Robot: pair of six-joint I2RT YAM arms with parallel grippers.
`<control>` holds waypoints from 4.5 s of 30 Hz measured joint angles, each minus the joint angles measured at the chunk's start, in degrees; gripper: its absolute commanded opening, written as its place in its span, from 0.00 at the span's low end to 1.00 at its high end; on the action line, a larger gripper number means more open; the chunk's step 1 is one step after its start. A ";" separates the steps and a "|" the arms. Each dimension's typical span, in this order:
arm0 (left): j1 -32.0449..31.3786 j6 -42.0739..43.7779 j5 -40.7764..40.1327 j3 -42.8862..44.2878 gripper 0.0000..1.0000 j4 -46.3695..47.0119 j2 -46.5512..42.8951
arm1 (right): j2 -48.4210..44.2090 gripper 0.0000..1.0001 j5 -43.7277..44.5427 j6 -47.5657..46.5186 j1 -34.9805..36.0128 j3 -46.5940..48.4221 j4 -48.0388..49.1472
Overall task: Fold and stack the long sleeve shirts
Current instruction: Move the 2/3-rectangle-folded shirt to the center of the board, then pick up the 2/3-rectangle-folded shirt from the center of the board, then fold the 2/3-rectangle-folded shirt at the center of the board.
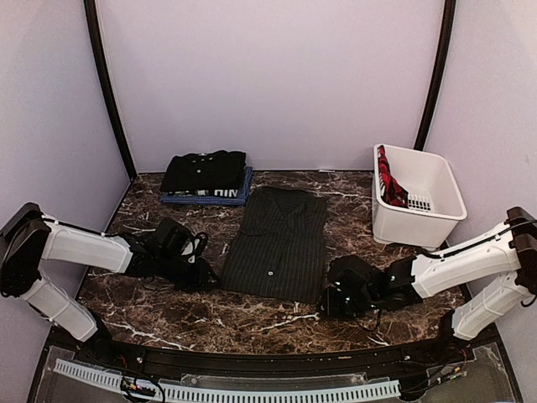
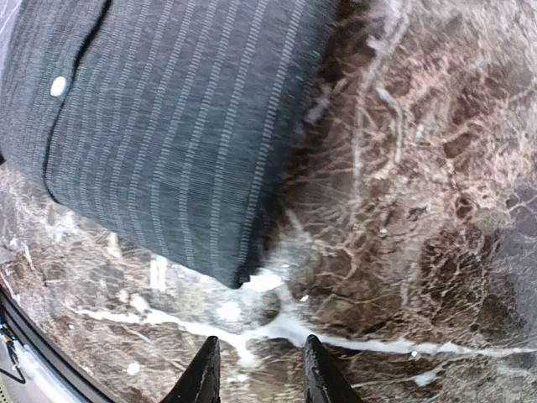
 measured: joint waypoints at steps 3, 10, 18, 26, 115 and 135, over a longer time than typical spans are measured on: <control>-0.11 0.00 0.17 0.37 0.26 0.15 1.36 | 0.96 0.32 0.02 0.22 0.00 -0.52 1.11; -0.57 -0.07 0.31 0.72 0.25 0.68 3.08 | 3.28 0.33 -0.09 0.42 -0.39 -0.57 6.58; -1.42 -1.01 0.57 1.51 0.04 1.99 4.87 | 3.30 0.33 -0.11 0.37 -1.36 -0.92 7.65; -3.74 -4.72 -0.09 1.66 0.00 0.15 3.23 | 1.60 0.35 -0.33 -0.57 -0.98 -0.57 4.44; -25.05 -21.73 -8.04 -5.49 0.00 -18.84 -28.52 | -8.96 0.00 7.28 6.80 16.33 4.31 -10.21; -32.35 -25.09 -19.50 10.36 0.00 -32.13 -36.11 | -12.13 0.00 10.25 5.38 14.36 20.44 -24.41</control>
